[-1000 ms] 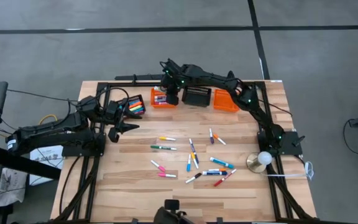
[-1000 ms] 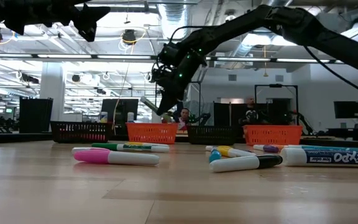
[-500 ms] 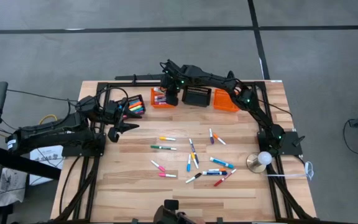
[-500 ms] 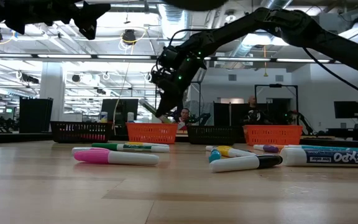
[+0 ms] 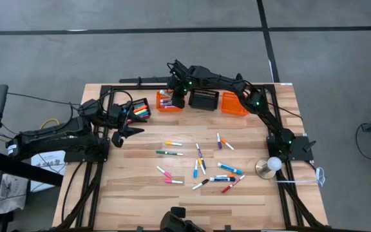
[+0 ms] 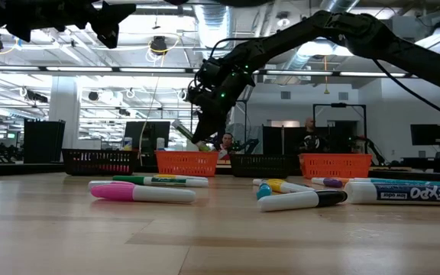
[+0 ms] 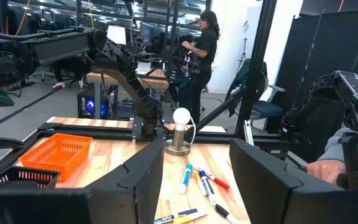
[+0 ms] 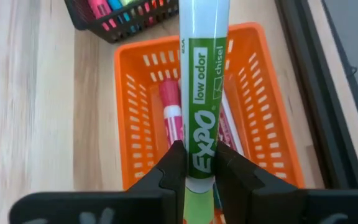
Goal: Pick & Place Markers
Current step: Put the large light green marker pen into the left orange bin, then put the large light blue marker pen into the left orange bin
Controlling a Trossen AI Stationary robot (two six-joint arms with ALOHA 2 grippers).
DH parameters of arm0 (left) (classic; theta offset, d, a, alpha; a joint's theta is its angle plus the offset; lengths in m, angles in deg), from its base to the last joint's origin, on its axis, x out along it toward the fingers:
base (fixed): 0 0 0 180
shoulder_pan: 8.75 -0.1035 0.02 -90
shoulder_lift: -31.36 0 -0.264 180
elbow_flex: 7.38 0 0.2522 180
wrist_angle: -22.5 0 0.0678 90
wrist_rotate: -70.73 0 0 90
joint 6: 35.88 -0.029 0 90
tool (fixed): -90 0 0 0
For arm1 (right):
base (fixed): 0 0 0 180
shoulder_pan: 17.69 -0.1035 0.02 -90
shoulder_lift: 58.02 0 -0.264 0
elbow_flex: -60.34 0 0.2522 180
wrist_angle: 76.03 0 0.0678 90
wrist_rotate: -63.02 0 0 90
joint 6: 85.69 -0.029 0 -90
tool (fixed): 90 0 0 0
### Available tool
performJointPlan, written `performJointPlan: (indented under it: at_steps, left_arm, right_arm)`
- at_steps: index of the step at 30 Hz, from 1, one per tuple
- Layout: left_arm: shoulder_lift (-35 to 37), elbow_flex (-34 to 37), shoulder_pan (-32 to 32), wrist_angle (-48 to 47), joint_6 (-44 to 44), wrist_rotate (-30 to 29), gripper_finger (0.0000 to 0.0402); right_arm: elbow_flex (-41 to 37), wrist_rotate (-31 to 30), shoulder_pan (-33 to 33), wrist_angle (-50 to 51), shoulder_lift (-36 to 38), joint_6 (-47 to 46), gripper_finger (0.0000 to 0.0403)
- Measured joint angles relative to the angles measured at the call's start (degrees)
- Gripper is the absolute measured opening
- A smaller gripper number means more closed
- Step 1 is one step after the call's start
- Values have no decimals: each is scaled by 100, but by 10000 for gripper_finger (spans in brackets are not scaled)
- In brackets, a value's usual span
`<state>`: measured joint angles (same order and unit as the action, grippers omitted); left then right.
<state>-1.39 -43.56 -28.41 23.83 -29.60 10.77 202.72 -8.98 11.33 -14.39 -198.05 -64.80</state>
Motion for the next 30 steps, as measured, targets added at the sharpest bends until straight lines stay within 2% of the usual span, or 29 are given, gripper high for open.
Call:
performJointPlan:
  at_steps: [9, 19, 21, 27, 30]
  left_arm:
    - [0, 0, 0, 20, 22, 2, 184]
    - [0, 0, 0, 39, 24, 2, 184]
    - [0, 0, 0, 39, 24, 3, 184]
    - [0, 0, 2, 37, 24, 4, 184]
    - [0, 0, 2, 37, 24, 5, 184]
  right_arm:
    - [0, 0, -45, -35, 0, 42, 113]
    - [164, 70, -44, 29, 57, 11, 139]
    - [322, 366, -36, 236, 201, 59, 138]
    - [439, 1828, -45, 1094, 862, 242, 118]
    - [441, 1984, -170, 1778, 1332, 545, 107]
